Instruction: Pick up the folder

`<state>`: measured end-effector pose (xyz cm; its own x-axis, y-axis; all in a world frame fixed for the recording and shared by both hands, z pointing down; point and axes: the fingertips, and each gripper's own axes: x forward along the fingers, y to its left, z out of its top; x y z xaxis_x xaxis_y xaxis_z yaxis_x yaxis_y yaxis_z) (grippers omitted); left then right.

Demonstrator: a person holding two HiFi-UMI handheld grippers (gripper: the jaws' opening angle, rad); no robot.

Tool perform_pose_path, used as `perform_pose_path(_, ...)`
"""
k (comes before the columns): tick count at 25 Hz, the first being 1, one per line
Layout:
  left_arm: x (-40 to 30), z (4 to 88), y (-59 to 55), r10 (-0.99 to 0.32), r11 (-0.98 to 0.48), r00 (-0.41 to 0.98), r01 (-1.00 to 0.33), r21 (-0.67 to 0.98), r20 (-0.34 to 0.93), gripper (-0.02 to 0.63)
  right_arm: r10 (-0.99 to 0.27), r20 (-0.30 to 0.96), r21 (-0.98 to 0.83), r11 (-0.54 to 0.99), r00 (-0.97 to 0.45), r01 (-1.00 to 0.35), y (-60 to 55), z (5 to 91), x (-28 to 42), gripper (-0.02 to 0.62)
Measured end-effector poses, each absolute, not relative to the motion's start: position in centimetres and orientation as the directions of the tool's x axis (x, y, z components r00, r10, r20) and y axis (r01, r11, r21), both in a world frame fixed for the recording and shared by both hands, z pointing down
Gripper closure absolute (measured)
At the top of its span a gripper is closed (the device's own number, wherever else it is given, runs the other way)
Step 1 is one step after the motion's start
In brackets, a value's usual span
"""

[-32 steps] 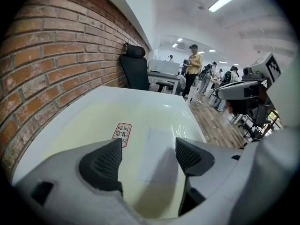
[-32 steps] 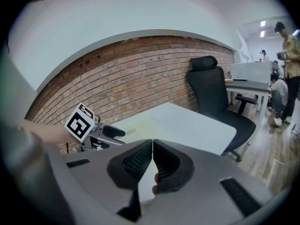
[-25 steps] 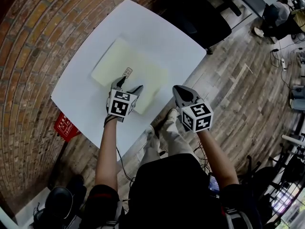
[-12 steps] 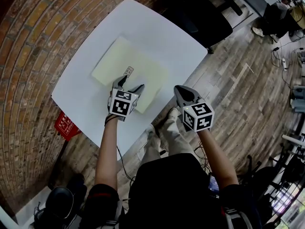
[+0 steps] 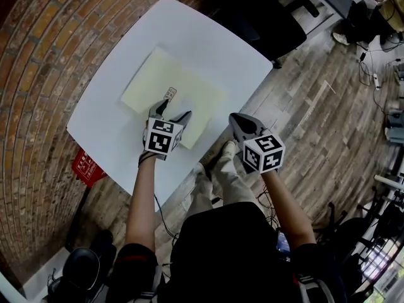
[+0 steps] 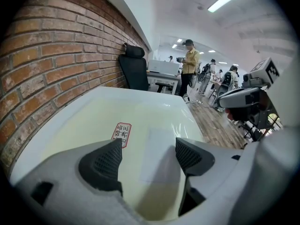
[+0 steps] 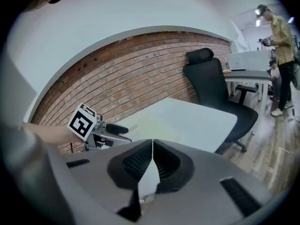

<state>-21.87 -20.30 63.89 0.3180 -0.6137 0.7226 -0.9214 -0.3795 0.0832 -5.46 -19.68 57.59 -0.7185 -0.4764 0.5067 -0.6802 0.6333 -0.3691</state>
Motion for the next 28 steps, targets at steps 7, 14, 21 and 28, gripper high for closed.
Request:
perform_pose_path(7,-20.0,63.9,-20.2,-0.604,-0.412,0.343,-0.907,0.087,0.719,0.264,-0.461,0.5,-0.413,0.618,-0.734,-0.669,-19.5,58.2,-4.8,0.566)
perform_pose_path(14,-18.3,64.0,-20.0,-0.595,-0.431,0.359,-0.898,0.091,0.719,0.264,-0.447,0.494,-0.496,0.559,-0.746,-0.664,-18.9,59.1,-3.3,0.565)
perform_pose_path(21,-16.5,63.9,-20.0,-0.589,-0.45,0.371,-0.889,0.09,0.717,0.264,-0.439,0.464,-0.621,0.457,-0.769,-0.636,-18.4,60.1,-1.3,0.565)
perform_pose_path(28,-15.1,64.0,-19.6,-0.577,-0.478,0.39,-0.874,0.091,0.718,0.264,-0.405,0.444,-0.711,0.384,-0.799,-0.589,-17.0,61.8,-0.2,0.482)
